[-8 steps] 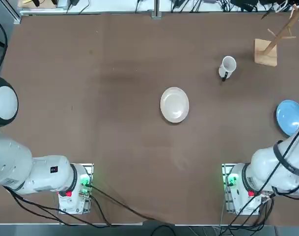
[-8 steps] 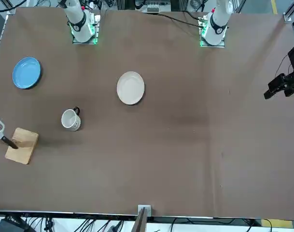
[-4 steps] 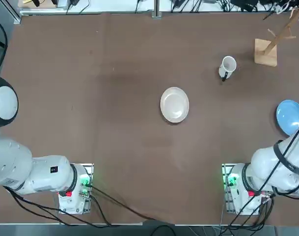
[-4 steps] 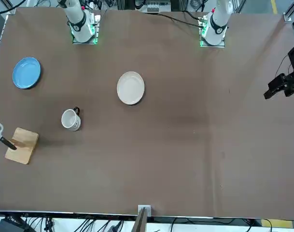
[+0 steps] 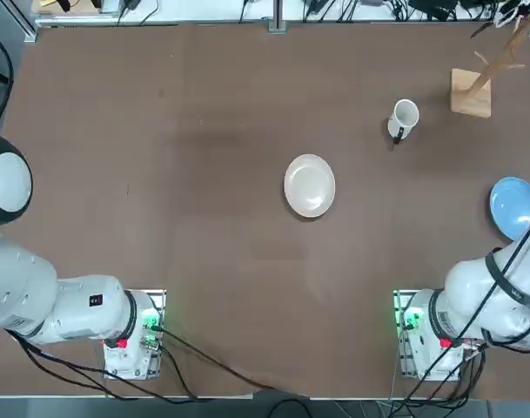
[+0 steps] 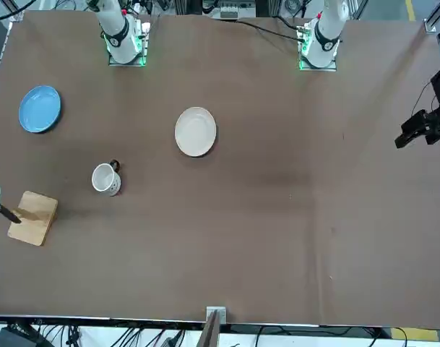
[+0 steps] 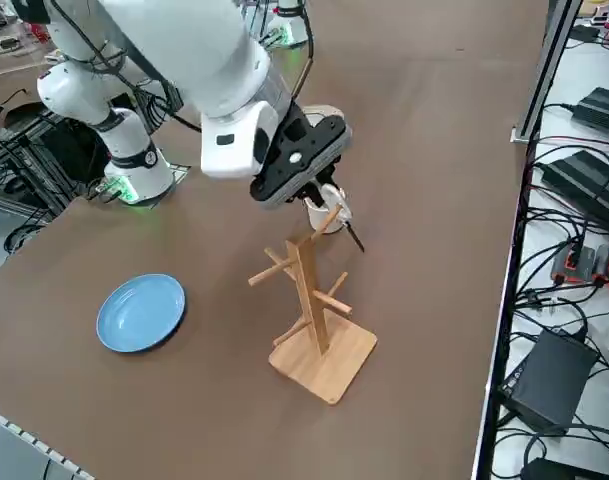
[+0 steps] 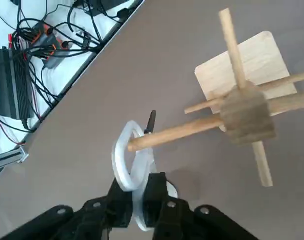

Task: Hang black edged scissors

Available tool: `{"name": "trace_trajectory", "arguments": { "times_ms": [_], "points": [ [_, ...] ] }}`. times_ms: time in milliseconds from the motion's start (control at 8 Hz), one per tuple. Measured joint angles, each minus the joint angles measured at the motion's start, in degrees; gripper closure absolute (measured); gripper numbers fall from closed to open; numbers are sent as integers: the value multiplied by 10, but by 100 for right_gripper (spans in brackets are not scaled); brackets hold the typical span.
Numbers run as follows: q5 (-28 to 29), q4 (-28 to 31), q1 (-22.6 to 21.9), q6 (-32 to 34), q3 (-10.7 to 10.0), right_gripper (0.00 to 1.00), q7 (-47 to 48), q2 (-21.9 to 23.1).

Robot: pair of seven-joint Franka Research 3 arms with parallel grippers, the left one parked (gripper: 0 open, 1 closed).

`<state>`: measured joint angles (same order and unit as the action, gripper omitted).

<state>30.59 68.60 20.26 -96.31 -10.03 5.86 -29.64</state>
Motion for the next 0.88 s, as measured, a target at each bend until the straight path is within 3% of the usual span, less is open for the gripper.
{"name": "trace_trajectory", "arguments": {
  "times_ms": [875],
  "points": [
    [6,-7,21,0,0,86,-1,-17]
  ]
}}
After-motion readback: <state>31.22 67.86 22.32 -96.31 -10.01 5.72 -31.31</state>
